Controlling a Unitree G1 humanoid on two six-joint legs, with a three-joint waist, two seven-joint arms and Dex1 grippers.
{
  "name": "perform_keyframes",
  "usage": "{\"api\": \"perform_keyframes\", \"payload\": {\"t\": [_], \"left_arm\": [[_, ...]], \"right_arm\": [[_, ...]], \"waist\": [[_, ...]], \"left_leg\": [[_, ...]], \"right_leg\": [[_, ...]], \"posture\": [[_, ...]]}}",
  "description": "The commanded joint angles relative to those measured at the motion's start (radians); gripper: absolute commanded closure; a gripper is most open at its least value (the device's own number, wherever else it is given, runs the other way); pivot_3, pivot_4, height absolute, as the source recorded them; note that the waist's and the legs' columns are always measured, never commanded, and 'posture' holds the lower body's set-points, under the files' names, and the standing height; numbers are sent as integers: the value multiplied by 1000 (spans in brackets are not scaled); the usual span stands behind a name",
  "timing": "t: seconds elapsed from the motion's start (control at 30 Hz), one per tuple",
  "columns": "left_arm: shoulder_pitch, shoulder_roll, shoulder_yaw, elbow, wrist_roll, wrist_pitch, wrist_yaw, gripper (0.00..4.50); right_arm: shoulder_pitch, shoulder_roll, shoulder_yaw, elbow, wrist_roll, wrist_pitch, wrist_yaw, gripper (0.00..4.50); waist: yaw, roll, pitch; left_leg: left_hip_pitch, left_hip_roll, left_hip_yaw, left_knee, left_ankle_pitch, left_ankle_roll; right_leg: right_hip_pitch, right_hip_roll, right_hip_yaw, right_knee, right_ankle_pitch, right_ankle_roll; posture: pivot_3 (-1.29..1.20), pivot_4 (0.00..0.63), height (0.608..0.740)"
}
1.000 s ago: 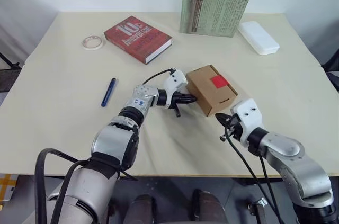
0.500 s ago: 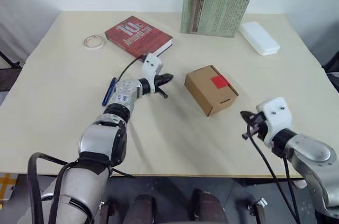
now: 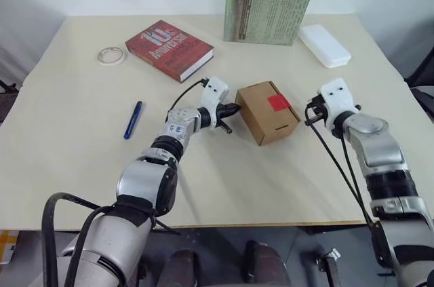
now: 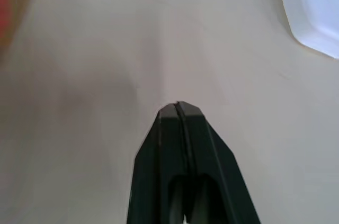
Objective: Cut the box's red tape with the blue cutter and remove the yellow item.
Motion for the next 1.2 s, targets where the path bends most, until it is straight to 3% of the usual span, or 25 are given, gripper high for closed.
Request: {"api": "perform_keyframes", "payload": {"t": [0.03,0.13,0.33,0.57,0.83,1.0,1.2], "left_arm": [[5,-19,-14,-47,-9,2,-70,4469],[6,-31,-19,-65,-13,-7,-101,4469],[10,-19,-69,-134,-9,21,-237,4469],[90,38,-173,-332,0,124,-417,4469],[250,94,-287,-709,-32,364,-556,4469],[364,119,-329,-924,-56,487,-555,4469],[338,167,-249,-947,-109,544,-463,4469]], "right_arm": [[-129,-2,23,177,-18,-133,128,4500],[-173,-13,53,190,-1,-147,303,4500],[-68,-88,89,-72,68,-45,614,4500],[41,-135,86,-231,75,-25,722,4500],[21,-98,89,-187,42,-89,709,4500],[-26,-65,86,-146,30,-135,691,4500],[-98,-68,11,-14,-82,-274,348,4500]], "waist": [[-5,0,0],[-6,0,0],[-3,0,0],[-4,0,0],[-4,0,0],[-2,0,0],[1,0,0]], "left_leg": [[0,0,0,0,0,0],[0,0,0,1,0,0],[-1,0,0,1,0,0],[-1,0,0,2,0,0],[0,0,0,3,0,0],[0,0,0,4,0,0],[-1,0,0,5,0,0]], "right_leg": [[0,0,0,0,0,0],[0,0,0,0,0,1],[0,0,0,0,1,1],[0,0,0,1,1,1],[0,0,0,1,1,1],[0,0,1,2,1,1],[0,0,1,2,1,1]], "posture": [[0,150,740],[0,150,740],[0,150,740],[0,150,740],[0,150,740],[0,150,740],[0,150,740]]}}
